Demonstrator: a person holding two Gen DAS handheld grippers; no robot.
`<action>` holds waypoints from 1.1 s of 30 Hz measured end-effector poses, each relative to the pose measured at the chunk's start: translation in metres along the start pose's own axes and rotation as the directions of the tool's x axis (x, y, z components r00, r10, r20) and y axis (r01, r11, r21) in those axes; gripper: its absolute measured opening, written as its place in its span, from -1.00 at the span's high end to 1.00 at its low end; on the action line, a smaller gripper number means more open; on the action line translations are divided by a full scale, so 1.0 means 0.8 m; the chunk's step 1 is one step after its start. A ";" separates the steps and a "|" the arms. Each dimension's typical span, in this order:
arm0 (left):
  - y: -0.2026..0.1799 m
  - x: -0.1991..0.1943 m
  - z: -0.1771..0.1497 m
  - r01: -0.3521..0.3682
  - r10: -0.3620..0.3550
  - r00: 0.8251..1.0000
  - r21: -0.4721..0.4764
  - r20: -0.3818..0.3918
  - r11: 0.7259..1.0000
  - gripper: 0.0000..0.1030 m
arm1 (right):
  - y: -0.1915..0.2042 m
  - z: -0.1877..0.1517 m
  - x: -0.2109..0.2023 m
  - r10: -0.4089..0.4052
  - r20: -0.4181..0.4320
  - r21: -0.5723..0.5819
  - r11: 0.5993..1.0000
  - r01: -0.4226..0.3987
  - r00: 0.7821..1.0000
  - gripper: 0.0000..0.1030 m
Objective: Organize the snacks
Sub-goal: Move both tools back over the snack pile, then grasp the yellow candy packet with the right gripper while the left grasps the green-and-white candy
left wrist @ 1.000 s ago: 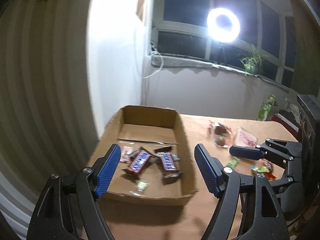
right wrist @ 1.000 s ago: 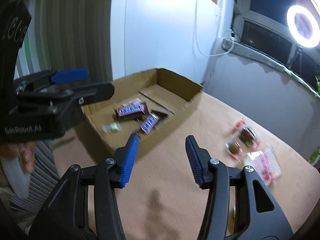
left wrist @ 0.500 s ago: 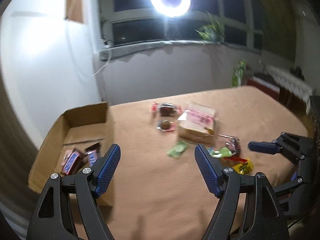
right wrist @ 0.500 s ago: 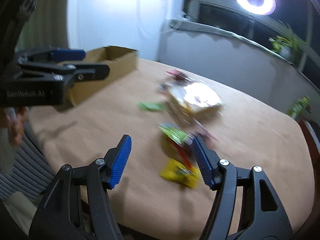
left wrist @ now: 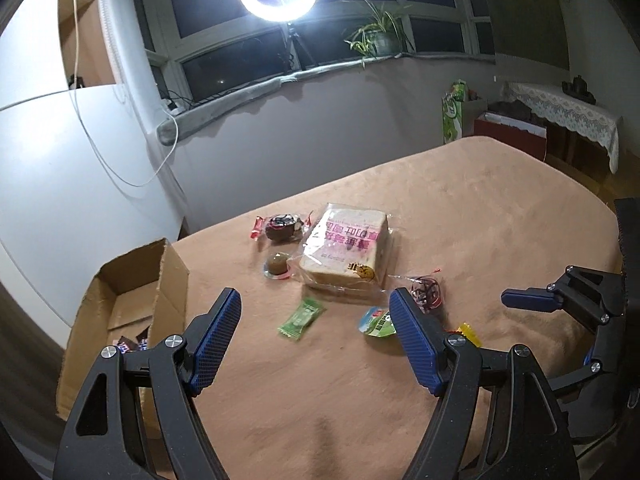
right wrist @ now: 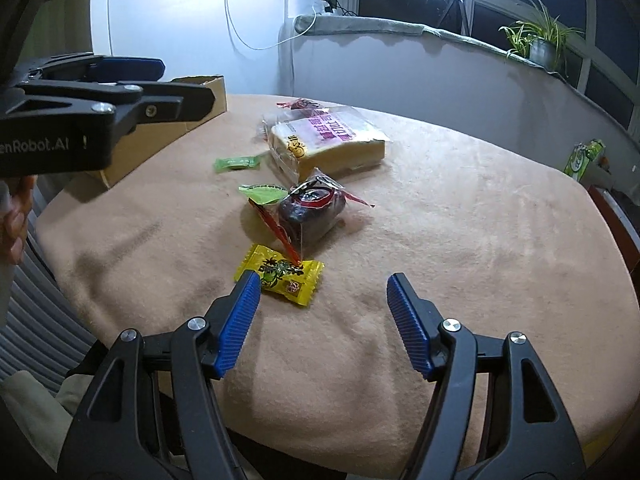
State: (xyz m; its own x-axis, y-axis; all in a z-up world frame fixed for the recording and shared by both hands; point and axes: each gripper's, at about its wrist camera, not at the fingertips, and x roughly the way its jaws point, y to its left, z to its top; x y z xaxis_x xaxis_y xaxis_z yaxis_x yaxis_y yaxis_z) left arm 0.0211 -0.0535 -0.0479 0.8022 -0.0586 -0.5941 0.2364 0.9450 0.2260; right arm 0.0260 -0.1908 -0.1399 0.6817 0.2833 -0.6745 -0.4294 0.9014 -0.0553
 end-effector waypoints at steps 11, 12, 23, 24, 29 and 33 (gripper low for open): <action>0.010 0.040 -0.043 0.145 -0.152 0.985 -0.087 -0.085 0.986 -0.49 | 0.010 -0.007 0.019 0.031 -0.004 -0.017 0.999 -0.031 0.999 -0.33; 0.007 0.044 -0.046 0.162 -0.171 0.981 -0.093 -0.093 0.982 -0.49 | 0.011 -0.007 0.020 0.033 0.000 -0.019 0.999 -0.033 0.999 -0.33; -0.006 0.086 -0.032 0.318 -0.338 0.935 -0.165 -0.109 0.934 -0.49 | 0.031 -0.003 0.026 0.071 0.019 -0.127 0.990 -0.068 0.997 0.26; -0.007 0.088 -0.030 0.320 -0.340 0.934 -0.166 -0.109 0.933 -0.48 | 0.032 -0.003 0.026 0.075 0.019 -0.131 0.989 -0.072 0.997 0.29; -0.010 0.096 -0.024 0.336 -0.356 0.928 -0.166 -0.107 0.927 -0.48 | 0.021 -0.003 0.025 0.088 0.019 -0.114 0.990 -0.085 0.996 0.52; -0.014 0.109 -0.021 0.347 -0.370 0.920 -0.169 -0.127 0.923 -0.48 | 0.003 -0.006 0.024 0.072 0.018 -0.083 0.994 -0.070 0.997 0.77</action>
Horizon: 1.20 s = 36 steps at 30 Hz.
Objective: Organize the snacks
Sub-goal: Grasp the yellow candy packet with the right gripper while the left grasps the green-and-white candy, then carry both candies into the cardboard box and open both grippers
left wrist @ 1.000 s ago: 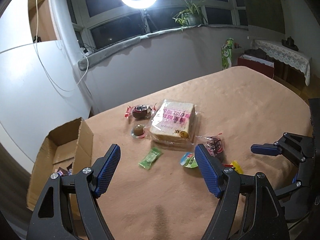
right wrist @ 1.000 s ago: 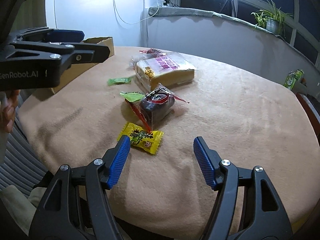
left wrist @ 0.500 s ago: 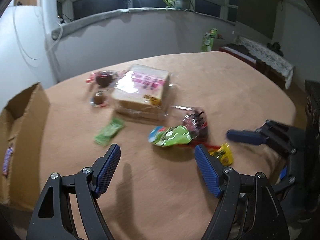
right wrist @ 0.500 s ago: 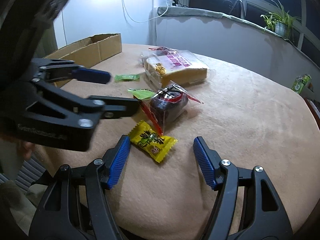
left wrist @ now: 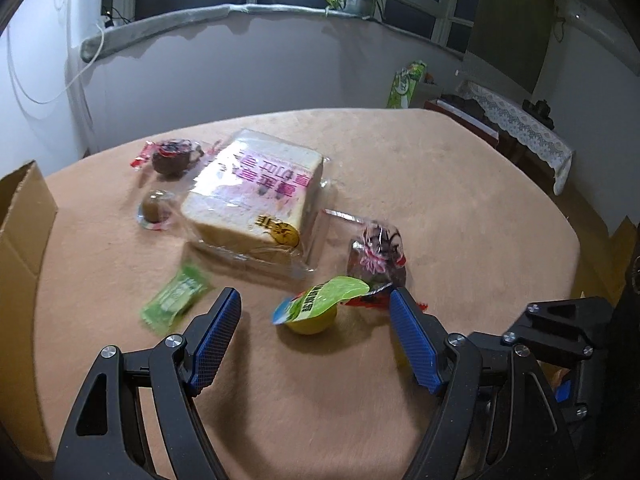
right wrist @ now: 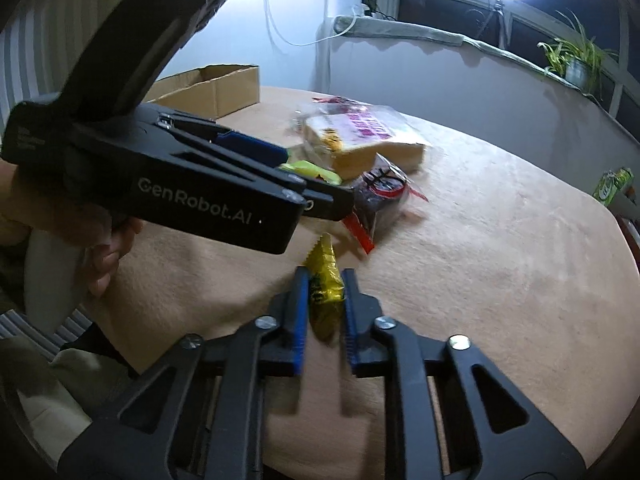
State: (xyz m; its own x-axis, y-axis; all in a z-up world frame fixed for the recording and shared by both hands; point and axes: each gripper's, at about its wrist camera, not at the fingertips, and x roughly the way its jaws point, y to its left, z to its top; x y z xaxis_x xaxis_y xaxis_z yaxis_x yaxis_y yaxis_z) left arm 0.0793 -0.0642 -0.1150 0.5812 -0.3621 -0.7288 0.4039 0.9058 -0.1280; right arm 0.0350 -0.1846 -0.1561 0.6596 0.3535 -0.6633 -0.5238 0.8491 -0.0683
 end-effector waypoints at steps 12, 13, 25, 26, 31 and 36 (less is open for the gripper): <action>-0.010 0.004 0.001 -0.034 0.037 0.998 0.065 -0.044 0.997 -0.16 | -0.015 -0.004 -0.005 -0.006 0.007 0.029 1.000 0.005 1.000 0.78; -0.010 0.004 0.000 -0.038 0.041 0.998 0.069 -0.045 0.997 -0.16 | -0.016 -0.004 -0.005 -0.005 0.007 0.029 1.000 0.005 1.000 0.78; -0.012 0.000 -0.001 -0.035 0.037 0.999 0.048 -0.021 0.998 0.41 | -0.026 -0.005 -0.012 -0.012 0.018 0.075 0.997 0.011 1.000 0.78; -0.011 -0.003 -0.002 -0.039 0.040 0.999 0.045 -0.015 0.998 0.41 | -0.027 -0.004 -0.013 -0.009 0.020 0.081 0.997 0.007 1.000 0.78; -0.010 -0.029 0.003 -0.066 0.065 0.997 0.036 0.034 0.997 0.41 | -0.036 0.005 -0.021 -0.013 0.045 0.122 0.993 0.007 0.999 0.78; -0.008 -0.068 0.015 -0.110 0.105 0.989 0.045 0.108 0.993 0.41 | -0.040 0.028 -0.038 -0.032 0.093 0.142 0.990 0.019 0.995 0.78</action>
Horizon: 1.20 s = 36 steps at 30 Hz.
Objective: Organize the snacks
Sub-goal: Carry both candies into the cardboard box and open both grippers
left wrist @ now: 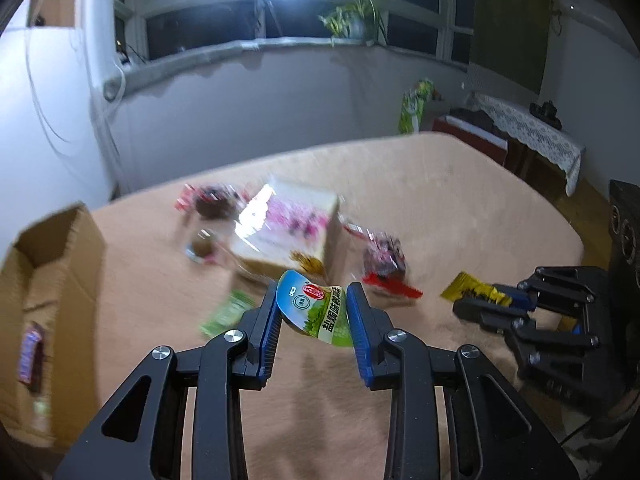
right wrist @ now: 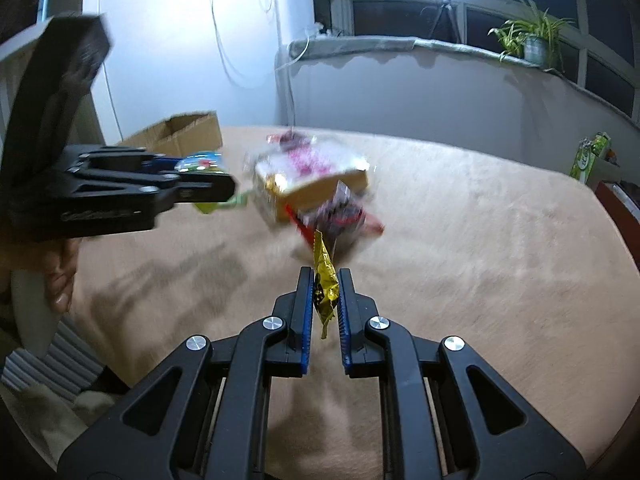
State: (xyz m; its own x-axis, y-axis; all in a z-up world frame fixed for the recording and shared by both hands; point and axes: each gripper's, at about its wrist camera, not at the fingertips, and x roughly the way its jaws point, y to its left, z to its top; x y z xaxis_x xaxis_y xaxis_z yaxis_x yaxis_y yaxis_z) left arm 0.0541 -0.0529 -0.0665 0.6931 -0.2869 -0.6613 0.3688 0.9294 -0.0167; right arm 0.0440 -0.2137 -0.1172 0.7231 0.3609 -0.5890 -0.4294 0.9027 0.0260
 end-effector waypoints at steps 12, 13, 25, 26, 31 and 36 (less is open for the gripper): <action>0.074 -0.079 -0.013 -0.101 0.115 0.986 -0.114 0.121 0.988 0.41 | 0.047 0.050 -0.008 0.005 0.045 -0.070 0.998 -0.002 0.999 0.78; 0.082 -0.083 -0.017 -0.110 0.126 0.984 -0.126 0.127 0.986 0.41 | 0.054 0.054 -0.006 0.008 0.045 -0.081 0.997 -0.004 0.999 0.78; 0.188 -0.139 -0.060 -0.232 0.280 0.945 -0.258 0.168 0.938 0.41 | 0.190 0.113 0.045 0.149 0.035 -0.247 0.959 -0.136 0.988 0.78; 0.199 -0.142 -0.064 -0.244 0.294 0.942 -0.270 0.164 0.931 0.41 | 0.205 0.119 0.052 0.168 0.037 -0.265 0.952 -0.152 0.985 0.78; 0.240 -0.148 -0.081 -0.274 0.333 0.932 -0.321 0.145 0.907 0.41 | 0.264 0.146 0.081 0.236 0.045 -0.326 0.922 -0.209 0.971 0.78; 0.258 -0.144 -0.089 -0.271 0.330 0.935 -0.335 0.131 0.902 0.41 | 0.301 0.170 0.104 0.264 0.053 -0.360 0.905 -0.228 0.963 0.78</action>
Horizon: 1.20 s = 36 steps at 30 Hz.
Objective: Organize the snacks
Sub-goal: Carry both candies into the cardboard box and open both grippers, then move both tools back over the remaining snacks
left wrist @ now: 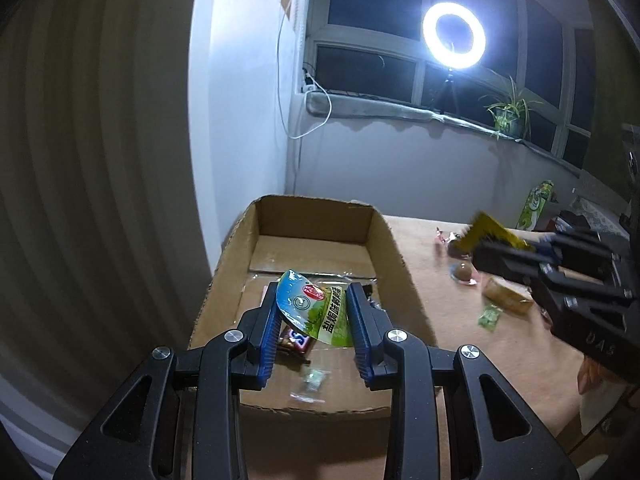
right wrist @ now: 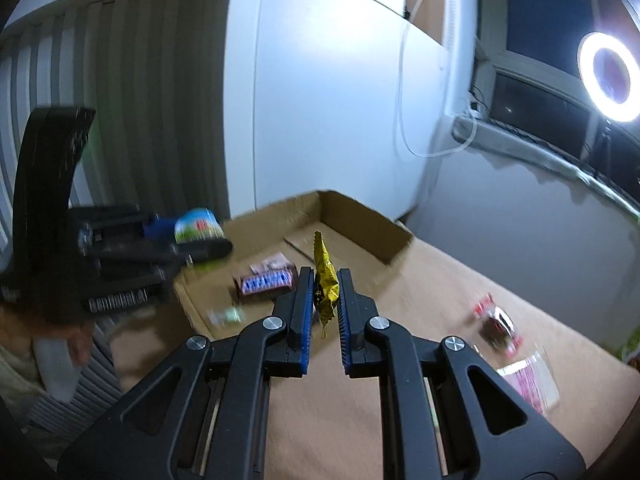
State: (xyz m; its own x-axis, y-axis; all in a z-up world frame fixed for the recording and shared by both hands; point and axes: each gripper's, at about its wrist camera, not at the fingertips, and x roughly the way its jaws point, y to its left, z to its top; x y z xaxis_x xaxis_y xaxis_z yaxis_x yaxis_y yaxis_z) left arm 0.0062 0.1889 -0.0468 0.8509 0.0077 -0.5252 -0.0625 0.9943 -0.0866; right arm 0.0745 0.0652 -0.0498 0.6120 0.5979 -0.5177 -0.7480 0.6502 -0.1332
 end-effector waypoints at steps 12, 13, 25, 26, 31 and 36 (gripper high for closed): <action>0.018 0.033 -0.006 -0.036 0.035 0.998 -0.014 -0.045 0.999 -0.32 | 0.005 0.026 0.076 0.055 -0.024 0.002 0.999 -0.055 0.998 0.30; 0.021 0.031 -0.009 -0.049 0.048 0.998 -0.026 -0.037 0.998 -0.42 | 0.002 0.023 0.075 0.053 -0.021 0.010 0.999 -0.053 0.998 0.17; 0.033 0.005 -0.015 -0.066 0.065 0.998 -0.075 -0.012 0.995 -0.42 | -0.003 0.001 0.051 0.050 -0.032 0.041 0.998 -0.049 0.998 -0.10; 0.033 0.002 -0.015 -0.066 0.066 0.998 -0.078 -0.009 0.995 -0.42 | -0.001 0.001 0.049 0.054 -0.029 0.039 0.998 -0.053 0.998 -0.10; 0.027 -0.001 -0.011 -0.080 0.079 0.997 -0.069 -0.015 0.994 -0.42 | 0.006 -0.002 0.035 0.065 -0.014 0.042 0.997 -0.065 0.998 -0.10; 0.014 -0.012 -0.007 -0.084 0.084 0.996 -0.051 -0.003 0.995 -0.43 | 0.003 -0.009 0.019 0.059 -0.002 0.053 0.997 -0.059 0.998 -0.11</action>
State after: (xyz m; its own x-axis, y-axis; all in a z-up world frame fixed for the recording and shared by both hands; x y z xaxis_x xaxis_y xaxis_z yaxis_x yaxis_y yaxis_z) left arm -0.0057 0.1991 -0.0473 0.8409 0.0907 -0.5335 -0.1603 0.9834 -0.0854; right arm 0.0804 0.0723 -0.0646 0.5662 0.6340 -0.5267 -0.7681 0.6377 -0.0580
